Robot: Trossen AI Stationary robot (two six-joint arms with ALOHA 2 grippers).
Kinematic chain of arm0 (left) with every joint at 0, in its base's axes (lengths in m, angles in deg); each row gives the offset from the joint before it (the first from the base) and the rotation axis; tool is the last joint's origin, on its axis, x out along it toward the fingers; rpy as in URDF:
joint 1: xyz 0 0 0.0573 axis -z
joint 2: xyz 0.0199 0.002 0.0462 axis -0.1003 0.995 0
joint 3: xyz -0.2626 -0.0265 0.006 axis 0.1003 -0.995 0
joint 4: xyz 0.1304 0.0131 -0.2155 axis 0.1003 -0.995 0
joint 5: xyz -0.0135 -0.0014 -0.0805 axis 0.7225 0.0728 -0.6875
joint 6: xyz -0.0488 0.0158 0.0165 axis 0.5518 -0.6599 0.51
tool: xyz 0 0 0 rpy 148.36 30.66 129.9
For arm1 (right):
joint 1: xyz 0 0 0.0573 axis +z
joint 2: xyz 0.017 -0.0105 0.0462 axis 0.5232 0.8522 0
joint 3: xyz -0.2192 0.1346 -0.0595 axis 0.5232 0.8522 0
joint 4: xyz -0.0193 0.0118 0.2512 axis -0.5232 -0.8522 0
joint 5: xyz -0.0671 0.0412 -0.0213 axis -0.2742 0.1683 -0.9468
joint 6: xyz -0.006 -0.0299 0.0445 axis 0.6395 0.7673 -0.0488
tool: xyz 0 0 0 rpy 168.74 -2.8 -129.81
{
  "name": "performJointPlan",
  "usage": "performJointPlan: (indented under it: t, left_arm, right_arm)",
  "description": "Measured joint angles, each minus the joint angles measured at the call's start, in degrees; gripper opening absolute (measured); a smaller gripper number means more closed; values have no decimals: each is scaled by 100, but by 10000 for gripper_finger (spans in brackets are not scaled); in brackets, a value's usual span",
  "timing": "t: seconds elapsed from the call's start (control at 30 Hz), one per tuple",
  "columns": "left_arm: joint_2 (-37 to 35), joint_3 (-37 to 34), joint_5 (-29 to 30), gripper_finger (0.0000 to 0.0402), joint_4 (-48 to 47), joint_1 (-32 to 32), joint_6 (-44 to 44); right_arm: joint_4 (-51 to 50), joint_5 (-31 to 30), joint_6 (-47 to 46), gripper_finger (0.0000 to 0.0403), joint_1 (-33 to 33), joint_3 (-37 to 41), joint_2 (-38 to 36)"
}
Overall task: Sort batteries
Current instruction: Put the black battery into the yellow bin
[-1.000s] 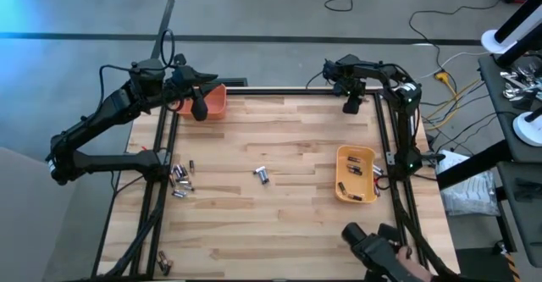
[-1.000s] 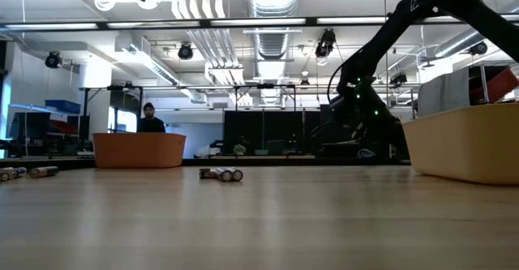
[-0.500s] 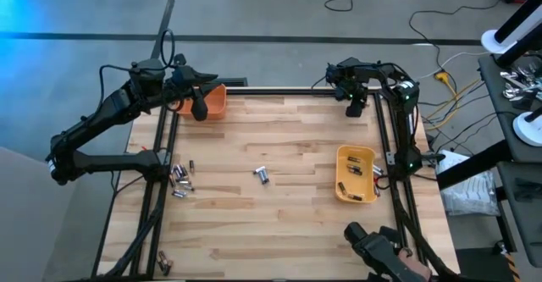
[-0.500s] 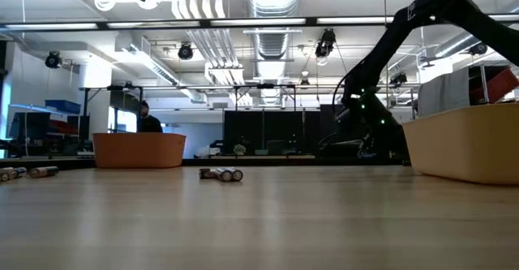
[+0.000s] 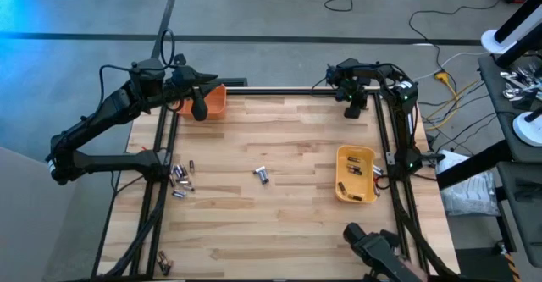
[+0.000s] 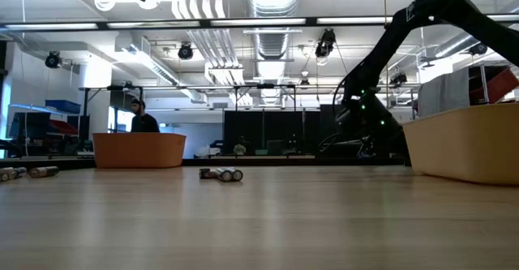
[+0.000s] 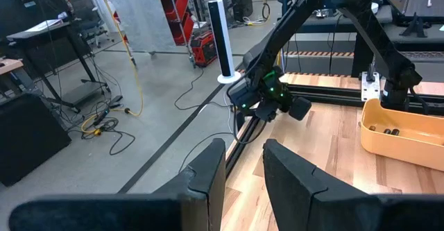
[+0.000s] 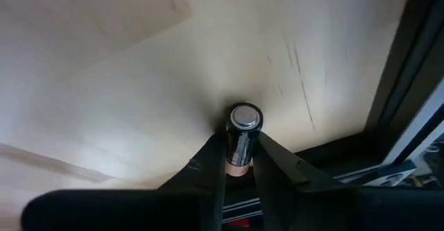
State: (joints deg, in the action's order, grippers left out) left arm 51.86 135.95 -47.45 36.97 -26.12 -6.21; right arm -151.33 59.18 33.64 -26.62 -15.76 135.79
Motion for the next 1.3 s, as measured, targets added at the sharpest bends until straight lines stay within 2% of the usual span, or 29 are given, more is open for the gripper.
performJointPlan:
  t: [0.17,0.27,0.53,0.63,0.77,0.93,1.13,1.3]
  left_arm:
    - [0,0,2,80,0,0,0]
    - [0,0,0,80,-2,0,0]
    - [0,0,0,80,-2,0,0]
    - [0,0,0,80,0,0,1]
    - [0,0,0,80,-2,0,2]
    - [0,0,0,80,-2,0,2]
    - [0,0,0,80,-2,0,2]
    - [0,0,0,80,-2,0,2]
  right_arm:
    - [24,84,-269,50,28,15,-83]
    - [-38,347,-386,51,39,26,-290]
    - [-622,281,-660,48,336,9,-1343]
    - [-872,490,-880,47,667,16,-1862]
    - [-1096,851,-1192,45,1311,134,-2643]
    - [-1175,1182,-1642,46,2423,569,-3630]
    - [-1140,1606,-2354,47,3843,1690,-4653]
    - [-694,1878,-3109,46,4922,2817,-5107]
